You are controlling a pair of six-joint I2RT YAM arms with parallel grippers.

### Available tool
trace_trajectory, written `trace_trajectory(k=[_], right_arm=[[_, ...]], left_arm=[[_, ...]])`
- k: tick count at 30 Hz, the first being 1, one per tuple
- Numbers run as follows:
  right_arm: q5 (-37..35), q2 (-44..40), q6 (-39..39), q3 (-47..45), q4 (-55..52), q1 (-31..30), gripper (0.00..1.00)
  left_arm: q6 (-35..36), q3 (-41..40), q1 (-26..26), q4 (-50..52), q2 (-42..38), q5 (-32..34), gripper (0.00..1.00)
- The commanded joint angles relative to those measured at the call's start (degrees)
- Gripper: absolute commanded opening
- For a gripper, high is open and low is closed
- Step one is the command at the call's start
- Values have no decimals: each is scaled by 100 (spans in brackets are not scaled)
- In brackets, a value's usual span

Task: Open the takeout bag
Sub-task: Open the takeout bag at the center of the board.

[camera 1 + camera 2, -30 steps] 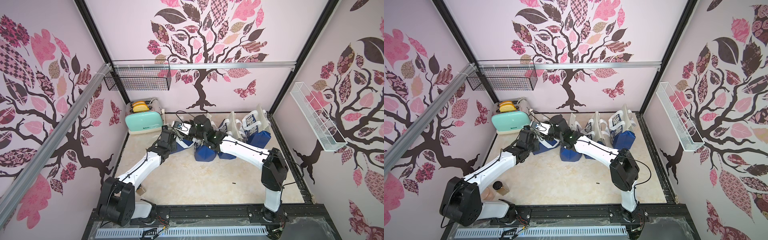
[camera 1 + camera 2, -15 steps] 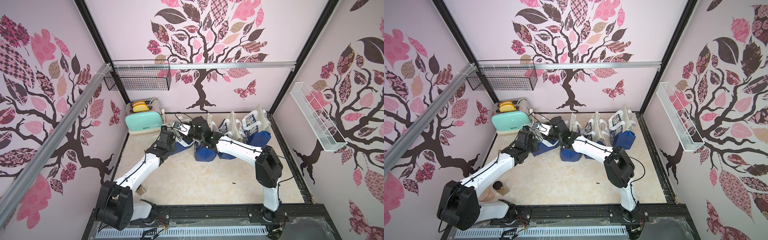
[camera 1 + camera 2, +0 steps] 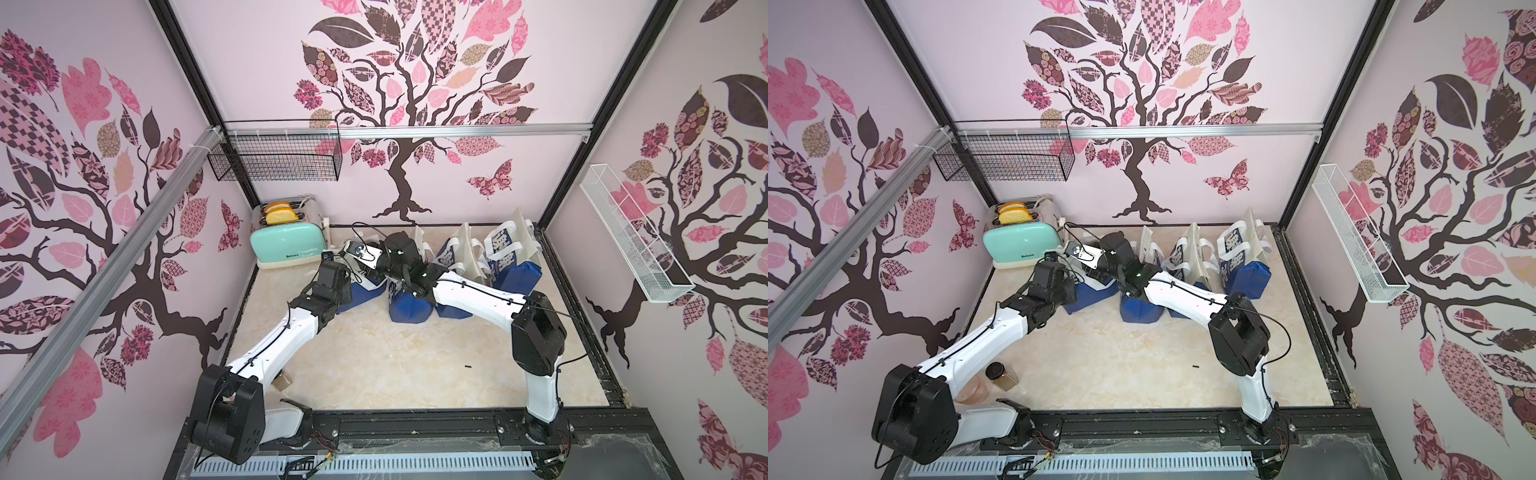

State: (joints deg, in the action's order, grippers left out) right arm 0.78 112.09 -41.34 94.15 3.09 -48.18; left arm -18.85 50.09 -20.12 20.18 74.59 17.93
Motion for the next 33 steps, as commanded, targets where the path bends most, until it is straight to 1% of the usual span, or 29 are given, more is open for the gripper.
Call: trace_trajectory(k=[1,13,20,25,33], right_arm=[[-297,-285,-18,309,328,54,40],[-298,-204,-126,452,291,50,41],[-108,-179,-62,297,165,46,35],[6,-172,11,193,87,24,33],[159,-92,132,151,-44,7,34]], left_arm=[[127,-227,34,649,-11,-18,0],[127,-240,33,677,-32,-9,0],[123,-243,29,666,-51,17,0],[112,-262,27,671,-66,17,0],[127,-302,27,664,-69,26,0]])
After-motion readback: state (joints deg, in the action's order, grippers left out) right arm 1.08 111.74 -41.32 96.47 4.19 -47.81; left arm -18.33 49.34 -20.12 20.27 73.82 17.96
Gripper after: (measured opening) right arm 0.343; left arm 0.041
